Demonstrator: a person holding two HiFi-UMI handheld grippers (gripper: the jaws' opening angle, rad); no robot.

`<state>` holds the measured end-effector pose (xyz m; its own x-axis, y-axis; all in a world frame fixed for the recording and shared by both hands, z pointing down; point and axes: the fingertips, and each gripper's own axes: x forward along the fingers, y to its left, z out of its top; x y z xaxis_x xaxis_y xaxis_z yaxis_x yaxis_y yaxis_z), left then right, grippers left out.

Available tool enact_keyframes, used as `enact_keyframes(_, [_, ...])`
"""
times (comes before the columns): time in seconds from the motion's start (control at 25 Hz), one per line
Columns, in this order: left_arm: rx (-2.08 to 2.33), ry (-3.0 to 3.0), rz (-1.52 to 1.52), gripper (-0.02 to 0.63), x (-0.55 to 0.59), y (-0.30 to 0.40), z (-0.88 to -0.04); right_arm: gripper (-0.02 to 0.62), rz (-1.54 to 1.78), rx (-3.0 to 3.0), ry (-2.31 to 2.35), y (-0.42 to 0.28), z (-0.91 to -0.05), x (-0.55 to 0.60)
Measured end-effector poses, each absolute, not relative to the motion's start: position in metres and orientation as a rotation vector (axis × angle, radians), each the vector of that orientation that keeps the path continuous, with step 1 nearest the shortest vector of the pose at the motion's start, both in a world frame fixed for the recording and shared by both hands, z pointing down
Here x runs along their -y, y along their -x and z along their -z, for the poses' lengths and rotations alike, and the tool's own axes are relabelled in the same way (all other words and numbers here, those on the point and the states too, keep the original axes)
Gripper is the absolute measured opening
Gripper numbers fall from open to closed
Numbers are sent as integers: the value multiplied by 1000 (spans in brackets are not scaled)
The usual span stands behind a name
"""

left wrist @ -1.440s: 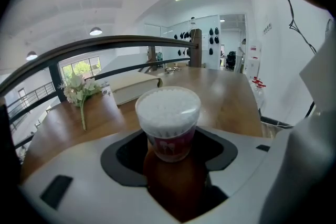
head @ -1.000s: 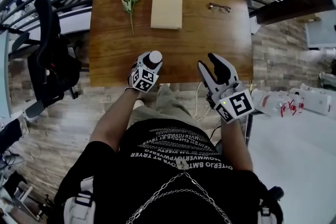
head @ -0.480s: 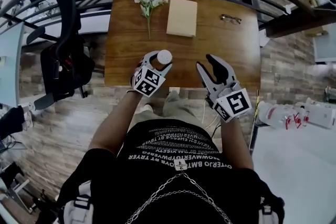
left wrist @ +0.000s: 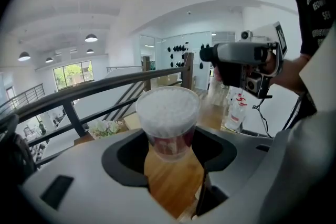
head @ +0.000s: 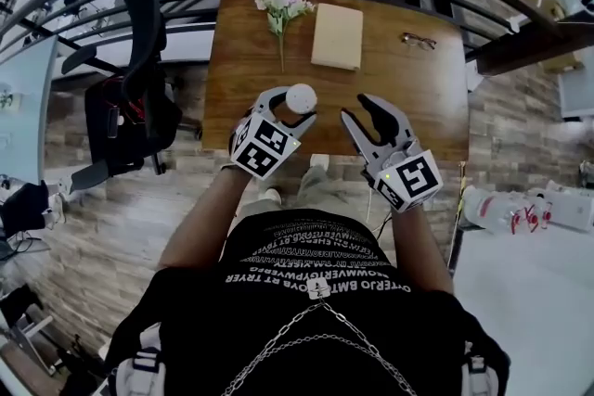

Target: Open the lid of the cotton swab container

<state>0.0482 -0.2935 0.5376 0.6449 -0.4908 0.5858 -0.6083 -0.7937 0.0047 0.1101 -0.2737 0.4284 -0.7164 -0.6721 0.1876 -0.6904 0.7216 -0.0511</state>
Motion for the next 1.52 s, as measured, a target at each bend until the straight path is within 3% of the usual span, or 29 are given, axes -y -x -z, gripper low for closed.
enact_keyframes(0.36, [835, -2709, -917, 273, 267, -33, -483, 146, -111, 2787, -1033, -69, -401, 249])
enact_keyframes(0.52, [772, -2728, -920, 273, 254, -29, -467, 233, -110, 2802, -921, -43, -392, 234])
enact_keyframes(0.76, [685, -2762, -972, 272, 233, -19, -452, 265, -80, 2760, -836, -11, -385, 223])
enact_keyframes(1.2, [515, -2756, -1094, 275, 197, 5, -457, 253, -95, 2613, -785, 30, -400, 202])
enact_keyframes(1.52, [706, -2847, -861, 262, 198, -4, -443, 247, -215, 2696, -982, 15, -390, 202])
